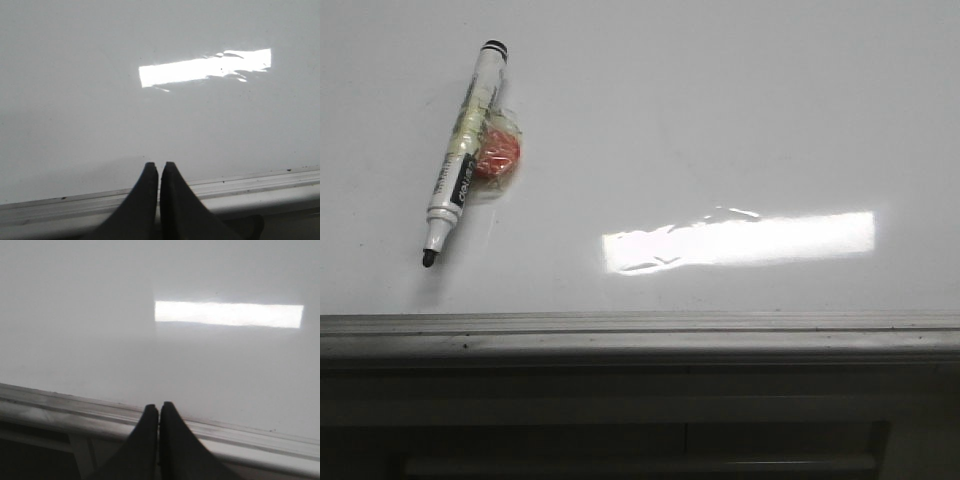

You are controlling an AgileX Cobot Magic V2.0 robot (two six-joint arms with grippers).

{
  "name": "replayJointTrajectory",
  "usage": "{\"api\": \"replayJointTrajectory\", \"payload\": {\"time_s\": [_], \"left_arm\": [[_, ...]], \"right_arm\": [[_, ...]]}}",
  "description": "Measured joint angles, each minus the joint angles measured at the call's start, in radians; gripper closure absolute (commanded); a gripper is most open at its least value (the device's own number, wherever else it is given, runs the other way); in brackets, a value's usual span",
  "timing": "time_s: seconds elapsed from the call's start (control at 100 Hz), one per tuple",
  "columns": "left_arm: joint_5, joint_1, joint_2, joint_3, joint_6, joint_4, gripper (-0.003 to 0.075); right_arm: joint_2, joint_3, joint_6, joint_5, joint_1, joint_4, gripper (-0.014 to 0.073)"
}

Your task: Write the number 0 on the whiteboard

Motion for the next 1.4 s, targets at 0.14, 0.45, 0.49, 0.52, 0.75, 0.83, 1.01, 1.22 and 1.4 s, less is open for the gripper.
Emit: {"api": "replayJointTrajectory", "payload": {"time_s": [0.14,0.45,0.49,0.52,0.75,0.83,1.01,1.22,1.4], "left_arm": [[-0.015,0.0,0.0,0.0,0.0,-0.086,0.074],[-0.095,0.0,0.0,0.0,0.0,-0.829,0.074],[-0.109,0.0,0.0,0.0,0.0,-0.882,0.0739],[-0.117,0.0,0.0,0.0,0.0,-0.902,0.0738],[0.032,0.0,0.018,-0.125,0.304,-0.805,0.0458],[0.107,0.0,0.089,-0.227,0.405,-0.753,0.0315],[0.292,0.0,0.388,-0.454,0.523,-0.673,0.0296],[0.47,-0.025,0.766,-0.691,0.534,-0.552,0.0353],[0.481,-0.155,0.95,-0.803,0.403,-0.537,0.0353]], "right_arm": [[0.0,0.0,0.0,-0.028,0.0,-0.002,0.0641],[0.0,0.0,0.003,-0.414,0.0,0.314,0.0641],[0.0,0.0,0.015,-0.435,0.0,0.367,0.0641],[0.0,0.0,0.017,-0.44,0.0,0.41,0.0638],[0.0,-0.161,-0.025,-0.099,0.0,0.472,0.0245],[0.009,-0.25,-0.067,0.015,0.0,0.472,0.0102],[0.108,-0.371,-0.141,0.141,0.0,0.472,0.0099],[0.208,-0.386,-0.154,0.149,0.0,0.472,0.0099],[0.23,-0.386,-0.154,0.153,0.0,0.472,0.0099]]}}
